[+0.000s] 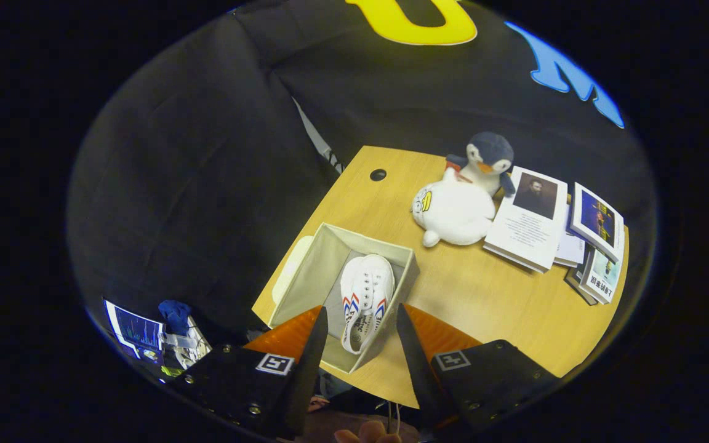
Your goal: Open the storage box then place both shoes into the box .Put the left shoe in first, then the right shoe, with the right side of both shoes facing outward in a uniform manner.
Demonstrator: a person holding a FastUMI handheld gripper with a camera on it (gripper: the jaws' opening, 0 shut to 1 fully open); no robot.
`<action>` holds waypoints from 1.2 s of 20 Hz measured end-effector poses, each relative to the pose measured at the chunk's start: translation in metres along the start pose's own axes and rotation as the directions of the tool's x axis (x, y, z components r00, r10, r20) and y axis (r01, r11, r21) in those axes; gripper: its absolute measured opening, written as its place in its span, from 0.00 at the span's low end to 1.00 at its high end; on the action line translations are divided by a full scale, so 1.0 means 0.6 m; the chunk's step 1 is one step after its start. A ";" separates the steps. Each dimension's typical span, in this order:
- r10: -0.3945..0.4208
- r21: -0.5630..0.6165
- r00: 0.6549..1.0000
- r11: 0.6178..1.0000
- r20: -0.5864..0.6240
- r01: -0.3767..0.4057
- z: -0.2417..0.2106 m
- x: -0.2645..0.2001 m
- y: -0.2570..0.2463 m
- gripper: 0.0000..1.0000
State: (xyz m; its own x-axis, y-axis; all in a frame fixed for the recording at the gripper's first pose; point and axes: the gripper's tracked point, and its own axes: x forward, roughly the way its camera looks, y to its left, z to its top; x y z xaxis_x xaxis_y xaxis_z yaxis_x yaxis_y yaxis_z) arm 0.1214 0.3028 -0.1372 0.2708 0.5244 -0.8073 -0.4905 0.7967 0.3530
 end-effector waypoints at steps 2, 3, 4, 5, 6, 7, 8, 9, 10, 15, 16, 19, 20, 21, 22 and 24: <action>-0.065 0.025 0.993 0.998 0.096 0.063 0.003 -0.047 -0.044 0.89; -0.088 0.035 0.985 0.996 0.150 0.084 0.015 -0.086 -0.065 0.99; -0.121 0.049 0.972 0.992 0.203 0.114 0.018 -0.112 -0.087 0.98; -0.153 0.066 0.953 0.988 0.260 0.140 0.023 -0.140 -0.112 0.98; -0.180 0.083 0.932 0.983 0.315 0.162 0.029 -0.167 -0.130 0.98; -0.209 0.098 0.907 0.978 0.366 0.186 0.032 -0.192 -0.145 0.98; -0.237 0.114 0.878 0.971 0.416 0.209 0.035 -0.221 -0.161 0.98; -0.260 0.127 0.843 0.966 0.470 0.227 0.039 -0.253 -0.174 0.98; -0.282 0.139 0.805 0.959 0.522 0.246 0.044 -0.286 -0.184 0.98; -0.349 0.175 0.617 0.929 0.706 0.325 0.043 -0.416 -0.221 0.98; -0.351 0.176 0.578 0.925 0.736 0.338 0.041 -0.433 -0.220 0.98; -0.351 0.164 0.487 0.908 0.800 0.386 0.030 -0.477 -0.227 0.98; -0.351 0.163 0.474 0.906 0.808 0.391 0.021 -0.493 -0.230 0.98; -0.352 0.165 0.465 0.903 0.812 0.396 0.013 -0.501 -0.234 0.98; -0.352 0.165 0.463 0.903 0.814 0.396 0.007 -0.503 -0.237 0.98; -0.355 0.167 0.454 0.900 0.817 0.402 0.000 -0.498 -0.244 0.98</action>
State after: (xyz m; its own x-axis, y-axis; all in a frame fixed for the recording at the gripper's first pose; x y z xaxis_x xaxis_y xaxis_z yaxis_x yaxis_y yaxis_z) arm 0.1125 0.0293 0.0525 0.9739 0.2011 -0.1057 -0.1941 0.9783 0.0723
